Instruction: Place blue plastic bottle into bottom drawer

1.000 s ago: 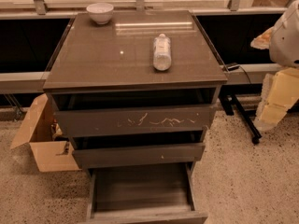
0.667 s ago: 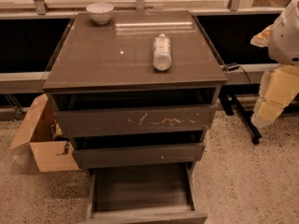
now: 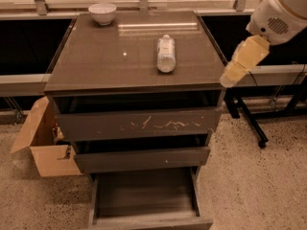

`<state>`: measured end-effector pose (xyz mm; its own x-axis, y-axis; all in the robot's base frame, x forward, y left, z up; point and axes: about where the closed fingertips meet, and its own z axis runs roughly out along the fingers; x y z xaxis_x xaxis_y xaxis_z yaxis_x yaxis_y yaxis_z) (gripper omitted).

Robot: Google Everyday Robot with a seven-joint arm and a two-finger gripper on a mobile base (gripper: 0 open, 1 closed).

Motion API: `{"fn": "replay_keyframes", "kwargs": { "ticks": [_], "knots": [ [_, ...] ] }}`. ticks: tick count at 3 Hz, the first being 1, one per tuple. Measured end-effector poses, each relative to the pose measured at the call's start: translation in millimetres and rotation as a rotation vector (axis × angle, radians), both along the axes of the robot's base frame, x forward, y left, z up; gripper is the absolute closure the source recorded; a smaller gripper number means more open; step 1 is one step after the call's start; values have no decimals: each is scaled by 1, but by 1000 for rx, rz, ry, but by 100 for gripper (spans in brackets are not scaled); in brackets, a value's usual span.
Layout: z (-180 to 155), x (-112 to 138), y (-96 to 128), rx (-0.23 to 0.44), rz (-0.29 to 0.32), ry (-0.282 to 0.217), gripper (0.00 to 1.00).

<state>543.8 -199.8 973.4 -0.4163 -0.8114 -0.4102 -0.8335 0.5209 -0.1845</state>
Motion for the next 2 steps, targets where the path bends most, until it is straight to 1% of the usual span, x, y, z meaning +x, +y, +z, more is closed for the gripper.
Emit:
{"fn": "replay_keyframes", "kwargs": {
  "ticks": [1,2],
  "knots": [
    [-3,39,23,17,32,1,0],
    [-1,43,26,21,36,-6,0]
  ]
}}
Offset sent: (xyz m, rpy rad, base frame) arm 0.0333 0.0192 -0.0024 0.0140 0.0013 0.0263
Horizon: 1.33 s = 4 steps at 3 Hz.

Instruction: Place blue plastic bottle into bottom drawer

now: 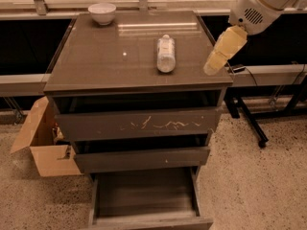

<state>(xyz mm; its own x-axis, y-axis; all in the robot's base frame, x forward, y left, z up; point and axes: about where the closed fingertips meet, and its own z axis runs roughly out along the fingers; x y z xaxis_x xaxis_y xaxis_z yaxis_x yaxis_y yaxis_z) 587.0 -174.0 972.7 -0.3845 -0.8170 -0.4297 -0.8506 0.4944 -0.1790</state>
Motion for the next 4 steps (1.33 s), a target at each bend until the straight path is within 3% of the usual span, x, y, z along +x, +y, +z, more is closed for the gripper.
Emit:
{"fn": "replay_keyframes", "kwargs": {
  "ticks": [1,2,4],
  "knots": [
    [-2,16,4,33,-43,-6,0],
    [-8,56,19,135,-145,-12,0],
    [-36,123,52,251,-370,83,0]
  ]
}}
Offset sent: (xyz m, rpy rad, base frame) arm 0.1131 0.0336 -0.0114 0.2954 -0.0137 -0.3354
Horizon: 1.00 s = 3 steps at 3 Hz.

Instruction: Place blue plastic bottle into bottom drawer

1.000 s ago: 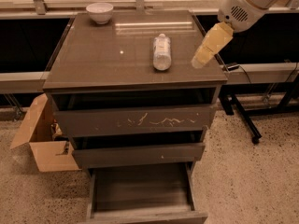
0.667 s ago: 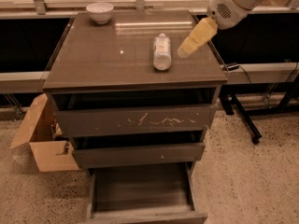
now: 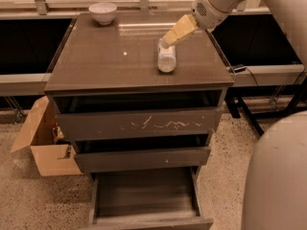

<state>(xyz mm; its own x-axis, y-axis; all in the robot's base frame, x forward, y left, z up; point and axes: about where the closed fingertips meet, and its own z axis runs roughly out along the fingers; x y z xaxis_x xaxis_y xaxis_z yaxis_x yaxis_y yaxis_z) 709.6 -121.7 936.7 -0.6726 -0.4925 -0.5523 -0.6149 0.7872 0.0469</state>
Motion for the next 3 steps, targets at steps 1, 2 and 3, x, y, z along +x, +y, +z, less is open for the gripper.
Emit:
{"fn": "replay_keyframes", "kwargs": {
  "ticks": [1,2,3],
  "knots": [
    [-19,22,15,4,-64,58,0],
    [-33,41,22,6,-99,73,0],
    [-34,42,23,7,-100,74,0]
  ]
}}
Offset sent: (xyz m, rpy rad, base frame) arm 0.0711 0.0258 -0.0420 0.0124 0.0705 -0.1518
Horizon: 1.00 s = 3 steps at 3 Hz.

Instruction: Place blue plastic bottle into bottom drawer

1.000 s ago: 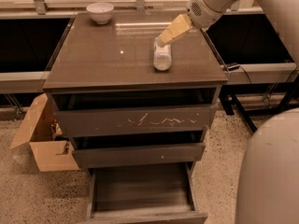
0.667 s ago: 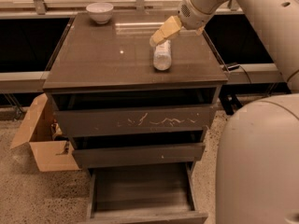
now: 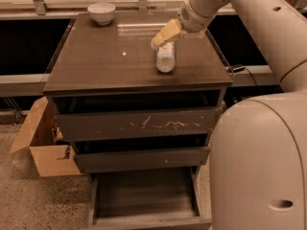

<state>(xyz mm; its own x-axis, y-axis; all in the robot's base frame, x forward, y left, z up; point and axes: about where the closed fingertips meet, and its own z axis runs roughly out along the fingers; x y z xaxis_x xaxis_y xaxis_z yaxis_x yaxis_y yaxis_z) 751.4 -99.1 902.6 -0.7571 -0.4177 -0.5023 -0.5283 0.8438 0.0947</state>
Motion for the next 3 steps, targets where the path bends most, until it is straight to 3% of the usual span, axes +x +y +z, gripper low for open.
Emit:
{"fn": "replay_keyframes", "kwargs": {
  "ticks": [1,3],
  "knots": [
    [-6,4,3,-7,-16,10,0],
    [-31,35,20,-11,-121,46,0]
  ]
}}
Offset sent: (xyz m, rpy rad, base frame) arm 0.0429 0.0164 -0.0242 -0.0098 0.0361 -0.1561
